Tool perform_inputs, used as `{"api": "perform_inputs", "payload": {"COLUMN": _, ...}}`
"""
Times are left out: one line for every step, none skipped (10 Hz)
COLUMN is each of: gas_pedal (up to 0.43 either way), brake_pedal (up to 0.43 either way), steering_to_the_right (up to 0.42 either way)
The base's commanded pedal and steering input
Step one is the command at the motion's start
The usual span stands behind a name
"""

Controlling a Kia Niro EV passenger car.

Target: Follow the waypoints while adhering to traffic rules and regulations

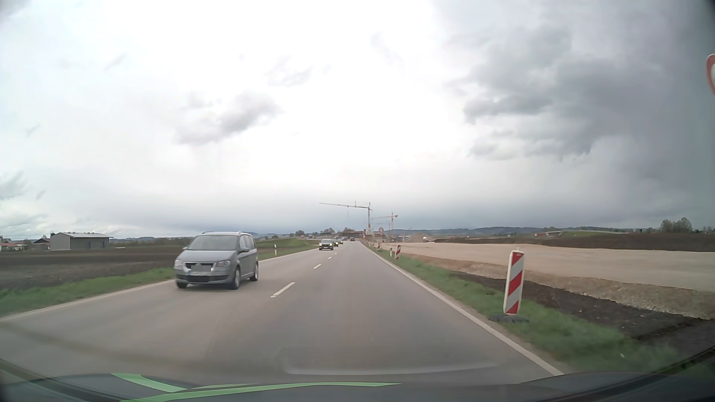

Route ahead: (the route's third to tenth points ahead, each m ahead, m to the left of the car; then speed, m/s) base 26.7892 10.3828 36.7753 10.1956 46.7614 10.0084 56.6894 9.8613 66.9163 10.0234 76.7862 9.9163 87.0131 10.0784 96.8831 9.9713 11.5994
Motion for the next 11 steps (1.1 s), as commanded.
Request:
{"api": "perform_inputs", "payload": {"gas_pedal": 0.087, "brake_pedal": 0.0, "steering_to_the_right": -0.001}}
{"api": "perform_inputs", "payload": {"gas_pedal": 0.087, "brake_pedal": 0.0, "steering_to_the_right": -0.001}}
{"api": "perform_inputs", "payload": {"gas_pedal": 0.087, "brake_pedal": 0.0, "steering_to_the_right": -0.001}}
{"api": "perform_inputs", "payload": {"gas_pedal": 0.087, "brake_pedal": 0.0, "steering_to_the_right": -0.001}}
{"api": "perform_inputs", "payload": {"gas_pedal": 0.087, "brake_pedal": 0.0, "steering_to_the_right": -0.001}}
{"api": "perform_inputs", "payload": {"gas_pedal": 0.087, "brake_pedal": 0.0, "steering_to_the_right": -0.001}}
{"api": "perform_inputs", "payload": {"gas_pedal": 0.087, "brake_pedal": 0.0, "steering_to_the_right": -0.001}}
{"api": "perform_inputs", "payload": {"gas_pedal": 0.087, "brake_pedal": 0.0, "steering_to_the_right": -0.001}}
{"api": "perform_inputs", "payload": {"gas_pedal": 0.087, "brake_pedal": 0.0, "steering_to_the_right": -0.001}}
{"api": "perform_inputs", "payload": {"gas_pedal": 0.087, "brake_pedal": 0.0, "steering_to_the_right": -0.001}}
{"api": "perform_inputs", "payload": {"gas_pedal": 0.087, "brake_pedal": 0.0, "steering_to_the_right": -0.001}}
